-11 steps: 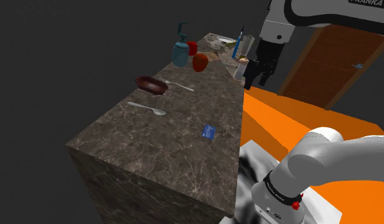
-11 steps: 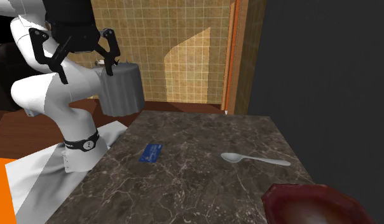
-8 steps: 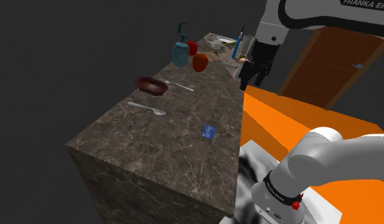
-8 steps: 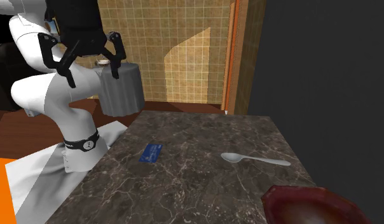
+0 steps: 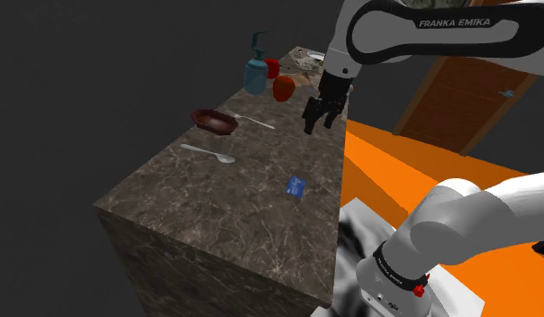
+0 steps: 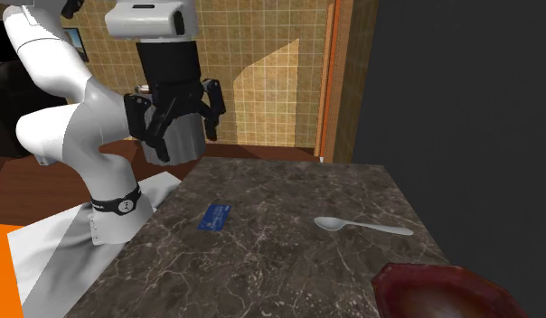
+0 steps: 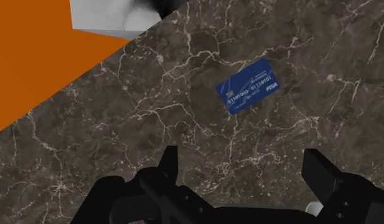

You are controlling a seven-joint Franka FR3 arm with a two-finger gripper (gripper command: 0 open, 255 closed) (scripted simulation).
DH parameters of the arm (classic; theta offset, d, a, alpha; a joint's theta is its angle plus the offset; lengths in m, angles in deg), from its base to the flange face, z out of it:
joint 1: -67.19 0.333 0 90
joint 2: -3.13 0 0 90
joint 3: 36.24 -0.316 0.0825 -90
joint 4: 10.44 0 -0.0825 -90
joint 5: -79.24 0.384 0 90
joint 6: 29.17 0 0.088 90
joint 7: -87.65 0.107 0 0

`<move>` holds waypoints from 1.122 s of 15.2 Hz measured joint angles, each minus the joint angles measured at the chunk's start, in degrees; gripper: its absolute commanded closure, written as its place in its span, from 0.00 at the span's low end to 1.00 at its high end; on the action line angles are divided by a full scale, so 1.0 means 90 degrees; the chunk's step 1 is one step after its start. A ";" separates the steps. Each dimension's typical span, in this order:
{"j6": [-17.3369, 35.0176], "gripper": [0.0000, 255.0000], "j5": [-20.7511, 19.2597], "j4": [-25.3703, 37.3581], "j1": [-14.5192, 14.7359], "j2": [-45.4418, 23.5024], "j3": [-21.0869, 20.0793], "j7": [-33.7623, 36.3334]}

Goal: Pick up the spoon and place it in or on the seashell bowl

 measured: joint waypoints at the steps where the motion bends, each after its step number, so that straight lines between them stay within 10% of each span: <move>1: 0.0231 0.00 0.0042 0.0051 0.0047 -0.0228 -0.0033 -0.0025; 17: 0.2938 0.00 0.0458 0.1357 0.0674 -0.3385 -0.0542 -0.0499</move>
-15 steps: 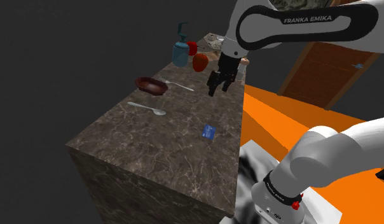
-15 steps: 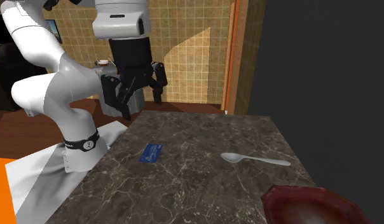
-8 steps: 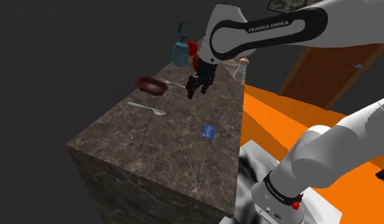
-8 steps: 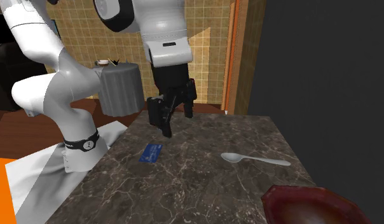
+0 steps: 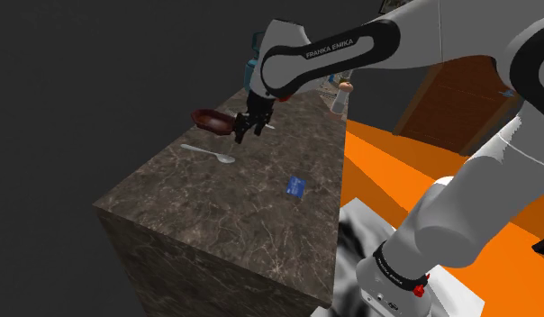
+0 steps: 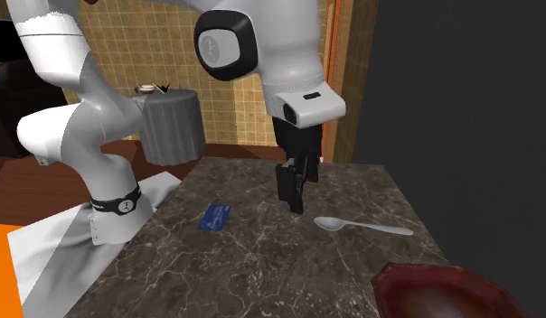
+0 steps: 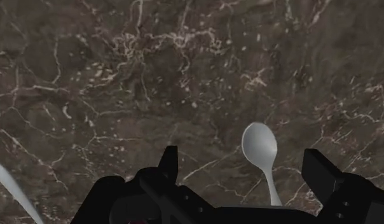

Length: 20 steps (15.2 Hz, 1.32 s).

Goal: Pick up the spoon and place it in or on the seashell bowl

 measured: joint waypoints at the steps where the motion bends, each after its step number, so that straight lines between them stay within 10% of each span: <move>1: 0.0118 0.00 -0.0003 0.0194 0.0026 -0.0257 -0.0027 -0.0034; 11: 0.0866 0.00 -0.0159 0.1858 0.0365 -0.2189 -0.0293 -0.0159; 20: 0.1286 0.00 -0.0234 0.1996 0.0451 -0.2722 -0.0291 -0.0115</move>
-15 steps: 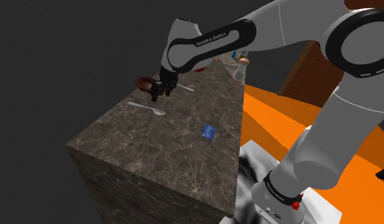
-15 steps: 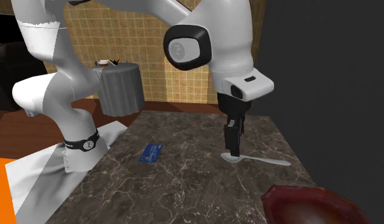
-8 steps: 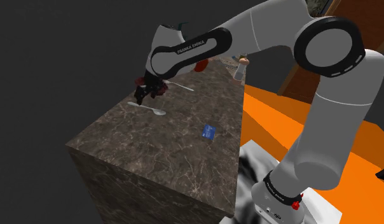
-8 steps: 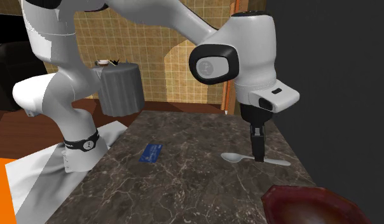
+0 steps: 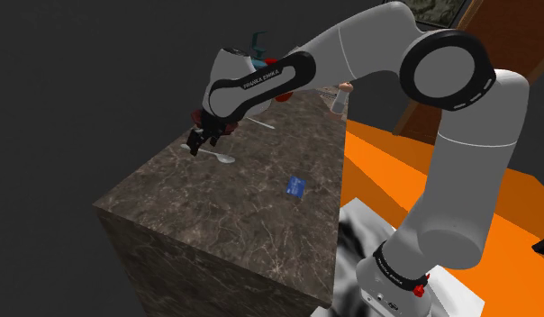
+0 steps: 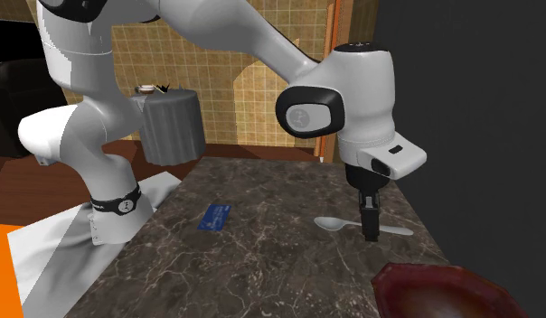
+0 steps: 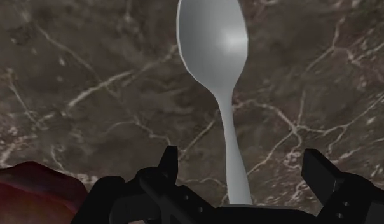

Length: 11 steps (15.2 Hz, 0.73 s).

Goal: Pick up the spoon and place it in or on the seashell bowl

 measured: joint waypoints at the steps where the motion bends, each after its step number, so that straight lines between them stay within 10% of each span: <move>1: 0.0006 0.00 0.0000 -0.0001 0.0001 -0.0005 0.0000 0.0000; 4: 0.0011 0.00 0.0000 -0.0002 0.0001 -0.0008 0.0000 -0.0001; 5: 0.0011 1.00 0.0000 -0.0002 0.0001 -0.0008 0.0000 -0.0001; 11: 0.0011 1.00 0.0000 -0.0002 0.0001 -0.0008 0.0000 -0.0001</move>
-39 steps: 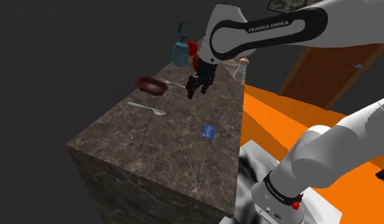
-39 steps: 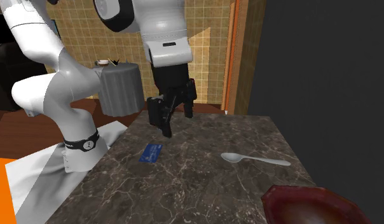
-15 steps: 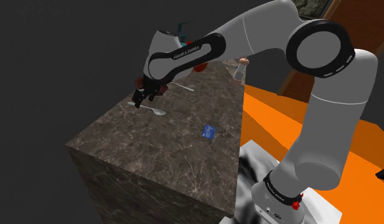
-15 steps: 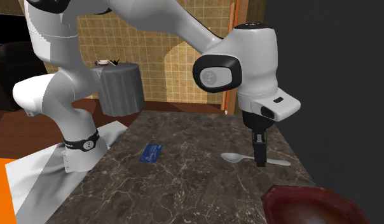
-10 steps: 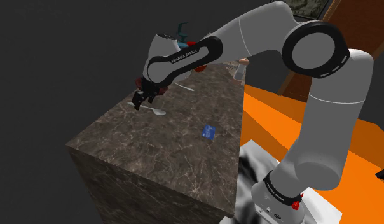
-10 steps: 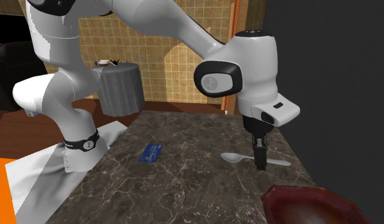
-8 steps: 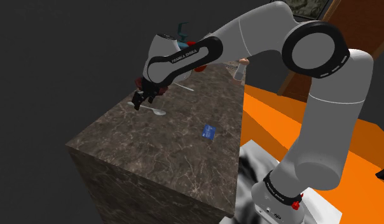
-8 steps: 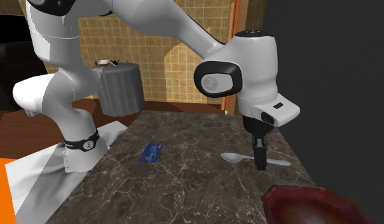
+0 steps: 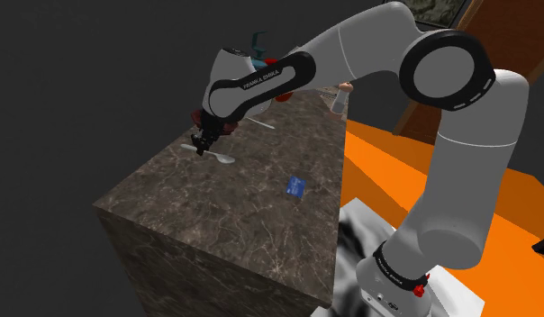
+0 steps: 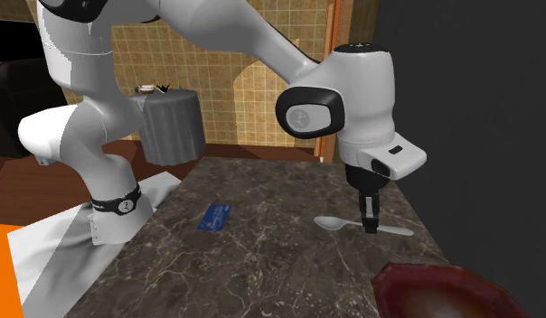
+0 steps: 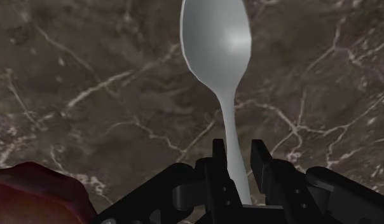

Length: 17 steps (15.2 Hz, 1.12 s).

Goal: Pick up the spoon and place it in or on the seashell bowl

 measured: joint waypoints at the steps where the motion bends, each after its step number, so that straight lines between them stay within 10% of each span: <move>1: 0.0000 1.00 0.0000 0.0000 0.0000 0.0000 0.0000 0.0000; 17: -0.0863 1.00 0.0002 0.0377 -0.0017 0.0497 -0.0009 0.0086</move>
